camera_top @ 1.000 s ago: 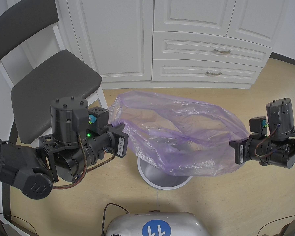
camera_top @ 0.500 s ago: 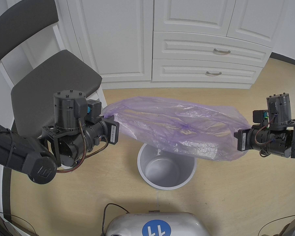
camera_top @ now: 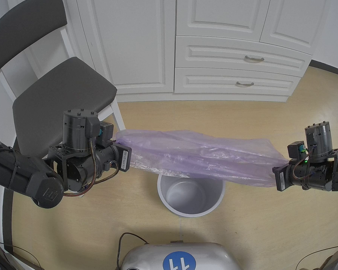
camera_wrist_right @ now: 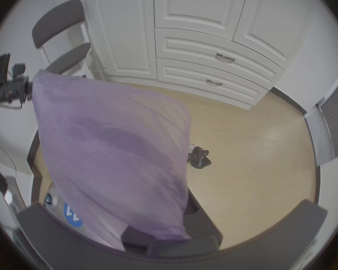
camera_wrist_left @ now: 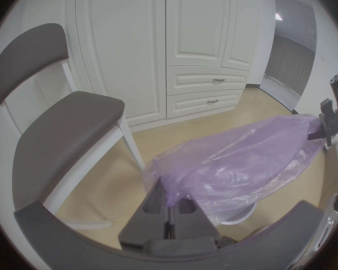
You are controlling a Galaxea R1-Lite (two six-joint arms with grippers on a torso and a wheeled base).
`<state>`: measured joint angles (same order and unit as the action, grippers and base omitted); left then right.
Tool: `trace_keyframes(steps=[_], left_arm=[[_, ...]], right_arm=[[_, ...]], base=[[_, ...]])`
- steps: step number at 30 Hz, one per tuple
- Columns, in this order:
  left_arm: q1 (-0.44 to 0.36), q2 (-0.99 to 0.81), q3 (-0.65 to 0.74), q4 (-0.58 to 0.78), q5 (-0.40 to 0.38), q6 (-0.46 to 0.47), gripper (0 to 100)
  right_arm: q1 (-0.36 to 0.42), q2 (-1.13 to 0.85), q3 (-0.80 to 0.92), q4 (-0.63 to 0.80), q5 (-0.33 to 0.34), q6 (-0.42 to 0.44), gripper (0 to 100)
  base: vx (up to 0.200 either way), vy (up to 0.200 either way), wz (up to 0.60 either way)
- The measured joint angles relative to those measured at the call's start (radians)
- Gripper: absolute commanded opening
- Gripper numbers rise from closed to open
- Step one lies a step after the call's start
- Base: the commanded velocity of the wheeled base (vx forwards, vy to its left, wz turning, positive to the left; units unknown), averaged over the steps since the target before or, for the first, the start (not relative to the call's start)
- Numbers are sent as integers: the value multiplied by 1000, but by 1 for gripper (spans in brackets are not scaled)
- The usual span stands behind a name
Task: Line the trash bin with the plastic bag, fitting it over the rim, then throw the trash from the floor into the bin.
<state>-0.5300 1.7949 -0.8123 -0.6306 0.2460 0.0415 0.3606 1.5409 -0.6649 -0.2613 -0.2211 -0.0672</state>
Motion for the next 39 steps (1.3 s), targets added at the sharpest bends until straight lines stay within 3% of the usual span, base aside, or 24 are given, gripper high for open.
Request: trace_keyframes(steps=[12,19,24,27,32,36,39], left_arm=[[54,0,25,51,-60,77,0],[55,3,29,39,-59,81,0],[14,12,46,19,-63,84,0],[-18,21,70,-44,-77,100,0],[-63,47,140,-263,-108,157,0],[-95,76,194,-408,-127,189,0],[-120,98,220,-456,-135,199,0]], right_arm=[[-36,-12,97,-4,3,-186,0],[-45,-13,104,-28,3,-186,0],[-34,-15,149,-150,42,-203,0],[-28,-15,196,-269,84,-254,0],[-20,-2,277,-445,129,-320,0],[4,31,317,-566,144,-329,0],[46,77,334,-665,150,-290,0]], base=[[0,0,0],[0,0,0],[0,0,0],[0,0,0],[0,0,0],[0,0,0],[0,0,0]])
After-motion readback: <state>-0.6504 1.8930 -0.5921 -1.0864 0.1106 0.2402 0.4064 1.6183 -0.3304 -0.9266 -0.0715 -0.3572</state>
